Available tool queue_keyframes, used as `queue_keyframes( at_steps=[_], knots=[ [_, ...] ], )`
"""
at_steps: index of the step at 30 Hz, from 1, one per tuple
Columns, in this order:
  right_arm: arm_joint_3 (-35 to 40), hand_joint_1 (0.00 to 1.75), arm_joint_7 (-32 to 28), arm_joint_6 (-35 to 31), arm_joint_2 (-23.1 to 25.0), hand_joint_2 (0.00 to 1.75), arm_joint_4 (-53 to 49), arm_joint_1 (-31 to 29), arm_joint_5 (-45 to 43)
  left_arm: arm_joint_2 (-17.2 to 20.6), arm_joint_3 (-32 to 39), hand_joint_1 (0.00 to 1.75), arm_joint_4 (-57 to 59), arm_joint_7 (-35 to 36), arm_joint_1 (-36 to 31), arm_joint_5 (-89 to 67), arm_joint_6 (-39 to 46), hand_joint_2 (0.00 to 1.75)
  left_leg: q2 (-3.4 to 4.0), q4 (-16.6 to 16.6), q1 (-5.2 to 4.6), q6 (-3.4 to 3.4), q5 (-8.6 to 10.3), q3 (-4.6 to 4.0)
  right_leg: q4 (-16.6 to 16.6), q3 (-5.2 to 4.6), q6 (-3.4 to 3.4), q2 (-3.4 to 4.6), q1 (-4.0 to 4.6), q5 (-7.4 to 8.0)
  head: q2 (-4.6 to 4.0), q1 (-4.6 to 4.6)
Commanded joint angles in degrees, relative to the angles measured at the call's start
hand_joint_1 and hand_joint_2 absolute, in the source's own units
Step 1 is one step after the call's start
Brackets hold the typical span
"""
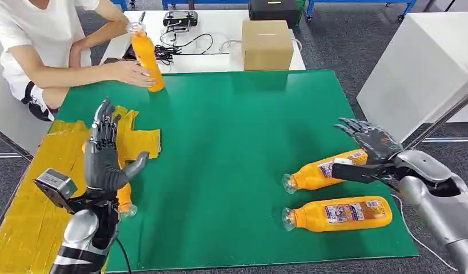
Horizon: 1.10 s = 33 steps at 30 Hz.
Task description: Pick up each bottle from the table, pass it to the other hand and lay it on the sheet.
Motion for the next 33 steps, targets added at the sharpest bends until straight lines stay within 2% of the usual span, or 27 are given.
queue_keyframes(
  at_steps=[1,12,19,27,29,31,33],
  knots=[
    [6.53,0.00,-0.70,3.57,-5.76,1.75,4.96,-4.79,-4.20,1.01,-2.87,0.00,1.72,-0.30,-1.64,1.09,0.11,1.75,0.06,-0.01,0.01,-0.05,-0.04,0.09,-0.02,0.08,-0.01,0.03,0.01,-0.02,0.00,0.00],
    [9.02,0.00,-0.54,4.99,-7.12,1.75,7.58,-4.47,-6.98,0.82,-4.11,0.00,2.20,-0.49,-2.37,1.73,-0.06,1.75,0.11,-0.03,0.05,-0.05,-0.08,0.19,-0.08,0.18,0.02,0.06,0.07,-0.02,0.00,-0.02],
    [11.54,0.00,-1.52,1.46,-2.42,1.75,15.45,-4.43,-5.84,0.73,-5.73,0.00,3.21,-0.68,-3.26,2.71,0.15,1.75,0.14,-0.10,0.10,-0.05,-0.03,0.25,-0.19,0.25,0.01,0.09,0.11,0.05,0.00,0.00],
    [11.65,0.00,-1.47,1.10,-2.09,1.75,15.61,-4.56,-5.80,0.74,-5.73,0.00,3.21,-0.68,-3.24,2.74,0.19,1.75,0.21,-0.08,0.07,-0.08,-0.07,0.26,-0.11,0.20,-0.01,0.15,0.08,0.01,0.00,-0.02],
    [11.90,0.00,-1.03,-1.18,0.58,1.75,18.25,-4.46,-3.25,0.50,-5.82,0.00,3.18,-0.68,-3.24,2.75,0.18,1.75,0.16,-0.08,0.06,-0.05,-0.05,0.22,-0.11,0.18,0.00,0.11,0.08,0.01,0.00,0.00],
    [12.29,0.00,-0.99,-4.55,5.91,1.75,24.58,-4.72,0.49,0.24,-6.24,0.00,2.90,-0.67,-3.30,2.41,0.41,1.75,0.26,-0.13,0.11,-0.06,-0.06,0.30,-0.21,0.26,-0.01,0.21,0.13,0.05,0.00,0.00],
    [12.65,0.00,-1.46,-6.96,8.85,1.75,28.60,-5.15,2.04,0.20,-6.51,0.00,2.99,-0.53,-3.52,2.36,0.58,1.75,0.29,-0.14,0.18,-0.05,-0.05,0.30,-0.26,0.29,-0.02,0.24,0.22,0.10,0.00,0.00]
  ],
)
